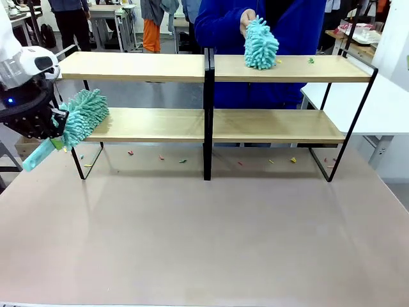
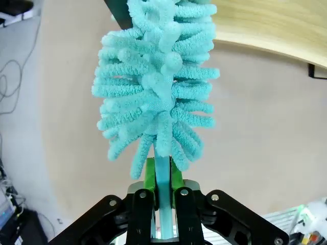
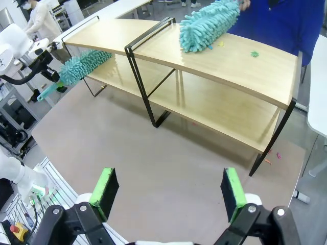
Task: Clean the shelves.
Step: Clean a randomly selected level of the Shelf with the Duster.
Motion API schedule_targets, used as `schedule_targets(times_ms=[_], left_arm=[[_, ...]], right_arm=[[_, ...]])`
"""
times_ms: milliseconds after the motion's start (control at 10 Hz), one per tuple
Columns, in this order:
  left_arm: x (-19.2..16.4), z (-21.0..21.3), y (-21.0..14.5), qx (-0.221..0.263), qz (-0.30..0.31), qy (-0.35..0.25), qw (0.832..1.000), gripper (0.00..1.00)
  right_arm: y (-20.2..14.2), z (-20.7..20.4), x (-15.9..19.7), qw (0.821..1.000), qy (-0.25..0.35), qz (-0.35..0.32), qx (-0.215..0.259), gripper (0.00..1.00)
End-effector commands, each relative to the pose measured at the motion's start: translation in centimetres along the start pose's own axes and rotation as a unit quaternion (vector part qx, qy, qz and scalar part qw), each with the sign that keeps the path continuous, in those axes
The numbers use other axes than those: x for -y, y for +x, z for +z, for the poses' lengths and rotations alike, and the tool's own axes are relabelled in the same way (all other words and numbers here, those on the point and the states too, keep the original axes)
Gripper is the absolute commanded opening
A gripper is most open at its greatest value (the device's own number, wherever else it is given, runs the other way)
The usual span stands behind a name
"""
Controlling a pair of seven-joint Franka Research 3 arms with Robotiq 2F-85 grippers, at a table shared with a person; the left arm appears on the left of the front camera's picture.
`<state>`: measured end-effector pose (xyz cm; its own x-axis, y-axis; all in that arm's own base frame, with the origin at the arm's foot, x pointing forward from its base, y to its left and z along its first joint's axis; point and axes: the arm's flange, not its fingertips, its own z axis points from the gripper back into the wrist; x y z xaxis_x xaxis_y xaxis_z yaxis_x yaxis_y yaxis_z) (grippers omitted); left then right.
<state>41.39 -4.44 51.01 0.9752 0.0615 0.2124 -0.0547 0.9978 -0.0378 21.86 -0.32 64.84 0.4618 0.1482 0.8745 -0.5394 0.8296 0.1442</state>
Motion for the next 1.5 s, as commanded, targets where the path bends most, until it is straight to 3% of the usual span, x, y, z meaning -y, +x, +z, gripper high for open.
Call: schedule_targets(times_ms=[0,300,600,900,1000,1200,1400], left_arm=[[0.4,0.8,-1.7,0.026,0.004,0.015,1.0,0.13],[0.8,1.5,-3.9,0.039,0.008,0.029,0.999,0.13],[3.3,1.4,-6.8,0.1,0.036,0.096,0.99,0.13],[4.5,2.0,-7.5,0.091,-0.04,0.049,0.994,0.13],[4.1,2.4,-8.2,0.078,-0.098,0.015,0.992,0.13],[0.9,4.5,-10.7,0.036,-0.271,-0.113,0.955,0.13],[-4.2,6.8,-13.7,0.027,-0.358,-0.213,0.909,0.13]], right_arm=[[0.0,0.1,0.0,1.0,0.0,-0.001,-0.001,1.0],[0.0,0.1,0.0,1.0,0.0,-0.001,-0.001,1.0],[0.0,0.1,0.0,1.0,0.0,-0.001,-0.001,1.0],[0.0,0.1,0.0,1.0,0.0,-0.001,-0.001,1.0],[0.0,0.1,0.0,1.0,0.0,-0.001,-0.001,1.0],[0.0,0.1,0.0,1.0,0.0,-0.001,-0.001,1.0],[0.0,0.1,0.0,1.0,0.0,-0.001,-0.001,1.0]])
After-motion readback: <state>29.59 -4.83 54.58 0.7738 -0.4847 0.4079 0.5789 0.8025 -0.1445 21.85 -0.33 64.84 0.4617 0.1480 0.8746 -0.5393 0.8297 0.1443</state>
